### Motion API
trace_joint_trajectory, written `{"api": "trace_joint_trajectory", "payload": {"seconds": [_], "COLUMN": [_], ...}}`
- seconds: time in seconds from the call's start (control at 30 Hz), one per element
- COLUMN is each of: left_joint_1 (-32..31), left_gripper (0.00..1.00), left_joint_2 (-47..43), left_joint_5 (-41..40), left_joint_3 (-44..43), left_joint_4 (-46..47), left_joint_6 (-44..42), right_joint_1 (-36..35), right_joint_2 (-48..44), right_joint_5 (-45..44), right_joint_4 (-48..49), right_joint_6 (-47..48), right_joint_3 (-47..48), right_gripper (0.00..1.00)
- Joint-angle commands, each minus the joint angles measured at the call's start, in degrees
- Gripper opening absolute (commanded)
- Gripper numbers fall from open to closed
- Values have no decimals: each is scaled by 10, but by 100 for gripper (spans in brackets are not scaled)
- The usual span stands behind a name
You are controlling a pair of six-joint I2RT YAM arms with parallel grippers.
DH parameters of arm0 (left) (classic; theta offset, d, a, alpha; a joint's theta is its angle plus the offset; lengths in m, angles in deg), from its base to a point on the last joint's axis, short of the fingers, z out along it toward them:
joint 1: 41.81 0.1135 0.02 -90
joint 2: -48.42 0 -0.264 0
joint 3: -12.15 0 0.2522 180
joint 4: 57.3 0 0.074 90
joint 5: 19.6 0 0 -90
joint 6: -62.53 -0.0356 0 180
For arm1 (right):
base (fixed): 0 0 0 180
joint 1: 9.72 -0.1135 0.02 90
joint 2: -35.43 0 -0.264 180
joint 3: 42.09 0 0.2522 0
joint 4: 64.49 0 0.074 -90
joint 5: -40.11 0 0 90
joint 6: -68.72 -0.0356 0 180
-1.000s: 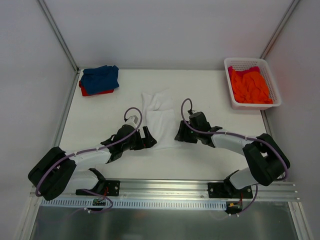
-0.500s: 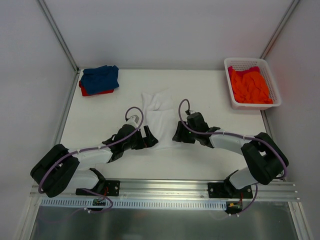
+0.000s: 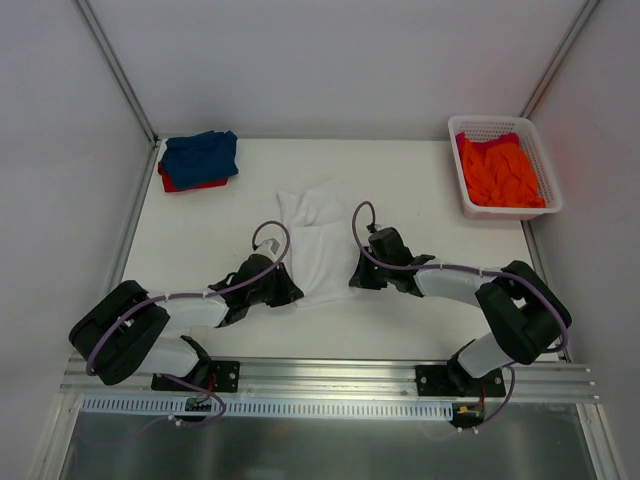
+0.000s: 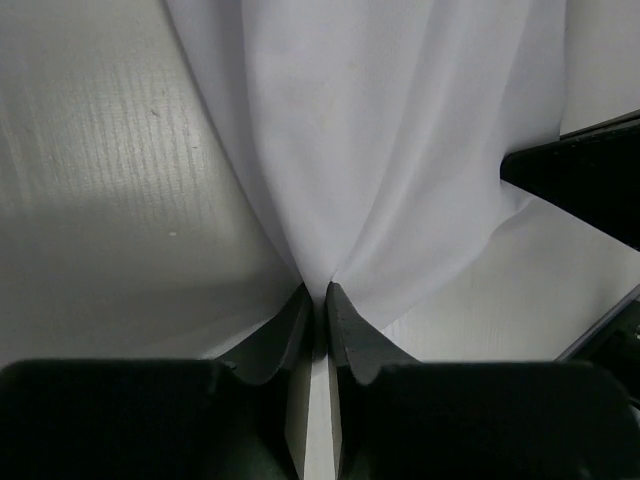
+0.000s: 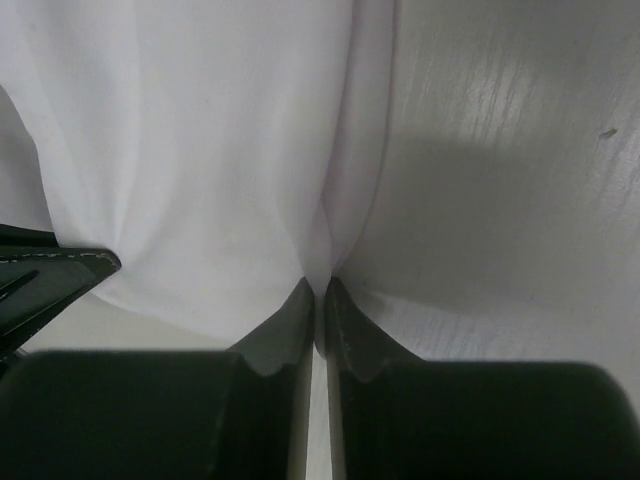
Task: Fold and stack the t-shirts
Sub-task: Fold the tshirt
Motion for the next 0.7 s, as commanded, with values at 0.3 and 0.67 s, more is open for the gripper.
{"api": "trace_joint_trajectory", "payload": {"seconds": [0.3,0.67], "left_joint_1": [-7,-8], "left_gripper": [0,0], "left_joint_2": [-24,-104], "left_joint_5": [11,17], "left_joint_3": [13,-38], "left_joint_4": [-84,-173], "left_joint_6": [-1,-17], "right_joint_1": [-10,-33], "right_joint_2": [-17,-120], "right_joint_5": [-14,-53], "right_joint_4": [-16,-78], "right_joint_6": [-7,-8], "right_joint_3": [5,5], "right_gripper": [1,0]}}
